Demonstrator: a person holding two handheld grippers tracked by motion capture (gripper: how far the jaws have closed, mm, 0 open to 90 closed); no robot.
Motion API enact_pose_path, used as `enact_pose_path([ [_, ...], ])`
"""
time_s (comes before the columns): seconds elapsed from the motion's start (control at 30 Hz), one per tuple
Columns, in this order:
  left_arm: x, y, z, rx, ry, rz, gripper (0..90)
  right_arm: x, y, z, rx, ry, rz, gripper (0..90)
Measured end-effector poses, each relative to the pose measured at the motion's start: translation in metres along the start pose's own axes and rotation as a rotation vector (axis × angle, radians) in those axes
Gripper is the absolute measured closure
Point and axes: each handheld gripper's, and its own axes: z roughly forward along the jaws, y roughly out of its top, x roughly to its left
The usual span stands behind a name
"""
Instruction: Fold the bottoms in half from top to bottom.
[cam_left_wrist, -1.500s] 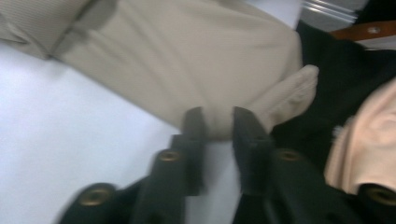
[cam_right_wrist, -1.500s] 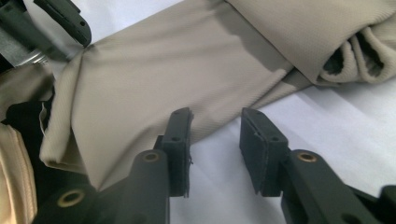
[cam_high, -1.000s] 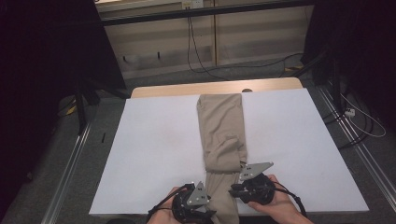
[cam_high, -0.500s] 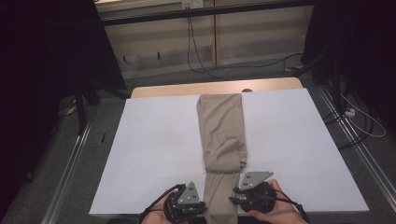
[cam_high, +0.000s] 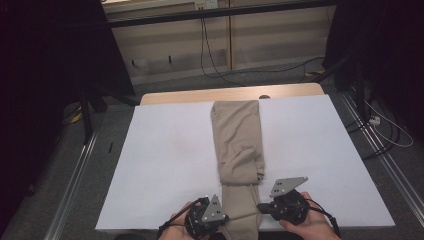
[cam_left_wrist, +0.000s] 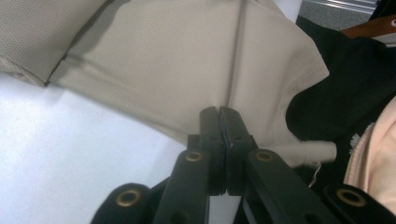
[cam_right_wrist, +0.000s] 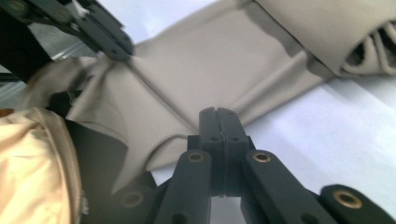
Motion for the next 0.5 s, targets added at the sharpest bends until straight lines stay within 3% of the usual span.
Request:
enact_pose_path([
  [0.07, -0.001, 0.000, 0.000, -0.007, 0.002, -0.011, 90.0, -0.001, 0.002, -0.003, -0.005, 0.007, -0.004, 90.0],
  [0.17, 0.000, 0.002, -0.003, -0.070, -0.026, -0.053, 90.0, 0.000, 0.001, -0.009, -0.009, -0.015, -0.012, 90.0],
  [0.23, 0.002, 0.003, -0.003, -0.078, -0.040, -0.070, 90.0, 0.000, -0.001, -0.009, -0.008, -0.078, -0.009, 89.4],
  [0.27, 0.002, 0.002, -0.002, -0.064, -0.031, -0.063, 90.0, 0.000, -0.001, -0.009, -0.006, -0.083, -0.005, 84.1],
  [0.33, 0.001, -0.001, -0.002, -0.042, -0.021, -0.059, 90.0, 0.001, -0.004, -0.012, -0.029, -0.047, 0.001, 82.9],
  [0.43, 0.001, -0.005, -0.003, -0.033, -0.016, -0.064, 89.4, 0.009, -0.007, -0.014, -0.073, 0.069, -0.023, 89.1],
  [0.5, 0.002, -0.005, -0.004, -0.030, -0.020, -0.069, 89.0, 0.017, -0.008, -0.007, -0.050, 0.062, -0.048, 84.1],
])
